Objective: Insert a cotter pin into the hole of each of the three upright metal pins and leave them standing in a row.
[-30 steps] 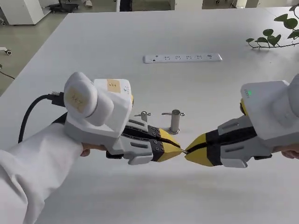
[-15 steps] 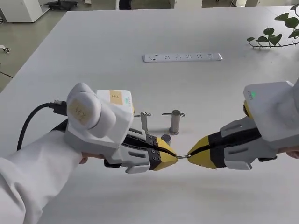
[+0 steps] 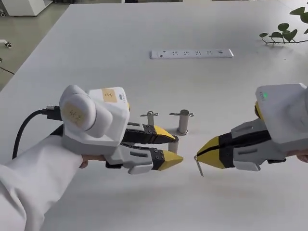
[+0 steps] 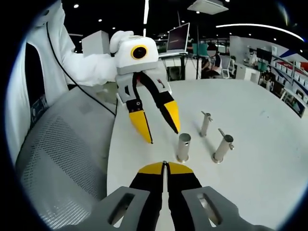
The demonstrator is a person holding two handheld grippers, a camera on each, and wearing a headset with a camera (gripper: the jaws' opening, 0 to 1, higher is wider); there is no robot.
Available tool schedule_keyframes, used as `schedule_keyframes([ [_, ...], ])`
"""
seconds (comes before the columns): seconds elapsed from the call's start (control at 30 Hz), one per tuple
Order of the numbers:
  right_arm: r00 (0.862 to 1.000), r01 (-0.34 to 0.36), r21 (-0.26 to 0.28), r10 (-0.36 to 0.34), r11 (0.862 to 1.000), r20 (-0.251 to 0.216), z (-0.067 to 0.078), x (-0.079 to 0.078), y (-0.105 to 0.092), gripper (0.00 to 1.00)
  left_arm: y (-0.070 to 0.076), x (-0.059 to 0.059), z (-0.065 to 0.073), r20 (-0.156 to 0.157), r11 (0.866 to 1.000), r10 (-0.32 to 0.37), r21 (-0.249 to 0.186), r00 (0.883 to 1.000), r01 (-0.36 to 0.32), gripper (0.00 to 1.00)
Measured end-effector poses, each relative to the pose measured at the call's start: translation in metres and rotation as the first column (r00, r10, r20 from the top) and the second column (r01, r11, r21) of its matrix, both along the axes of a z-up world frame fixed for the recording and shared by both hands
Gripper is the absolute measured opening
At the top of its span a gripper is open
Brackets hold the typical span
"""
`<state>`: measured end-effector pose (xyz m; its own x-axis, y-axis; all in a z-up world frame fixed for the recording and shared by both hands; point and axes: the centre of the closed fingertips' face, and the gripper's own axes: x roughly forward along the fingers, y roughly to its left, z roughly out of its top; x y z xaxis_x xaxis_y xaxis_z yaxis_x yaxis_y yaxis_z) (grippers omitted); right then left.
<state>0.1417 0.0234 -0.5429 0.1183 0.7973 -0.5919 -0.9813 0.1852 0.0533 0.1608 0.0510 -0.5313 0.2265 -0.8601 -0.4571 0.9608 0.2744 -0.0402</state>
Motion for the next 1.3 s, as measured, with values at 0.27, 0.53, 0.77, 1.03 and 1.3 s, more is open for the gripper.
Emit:
schedule_keyframes([
  [0.27,1.000,0.020,0.030,-0.020,0.999,-0.004,0.010,0.002,0.000,0.00,-0.011,-0.011,-0.014,-0.056,1.000,-0.014,-0.004,0.998,0.014,0.26],
  [0.53,1.000,0.026,0.066,-0.027,0.997,0.012,0.023,0.004,0.006,0.00,-0.035,-0.008,-0.018,-0.121,0.996,-0.008,-0.084,0.993,-0.002,0.26],
  [0.77,0.999,0.028,0.070,-0.030,0.997,0.015,0.024,0.002,0.005,0.00,-0.044,-0.006,-0.022,-0.169,0.995,-0.014,-0.103,0.986,-0.004,0.12],
  [1.03,0.999,0.040,0.079,-0.041,0.996,0.012,0.025,0.004,0.002,0.00,-0.046,-0.010,-0.021,-0.214,0.993,-0.028,-0.116,0.976,0.003,0.00],
  [1.3,1.000,0.021,0.083,-0.022,0.996,0.009,0.025,-0.001,0.003,0.00,-0.043,-0.018,-0.020,-0.216,0.998,-0.057,-0.035,0.975,0.050,0.00],
])
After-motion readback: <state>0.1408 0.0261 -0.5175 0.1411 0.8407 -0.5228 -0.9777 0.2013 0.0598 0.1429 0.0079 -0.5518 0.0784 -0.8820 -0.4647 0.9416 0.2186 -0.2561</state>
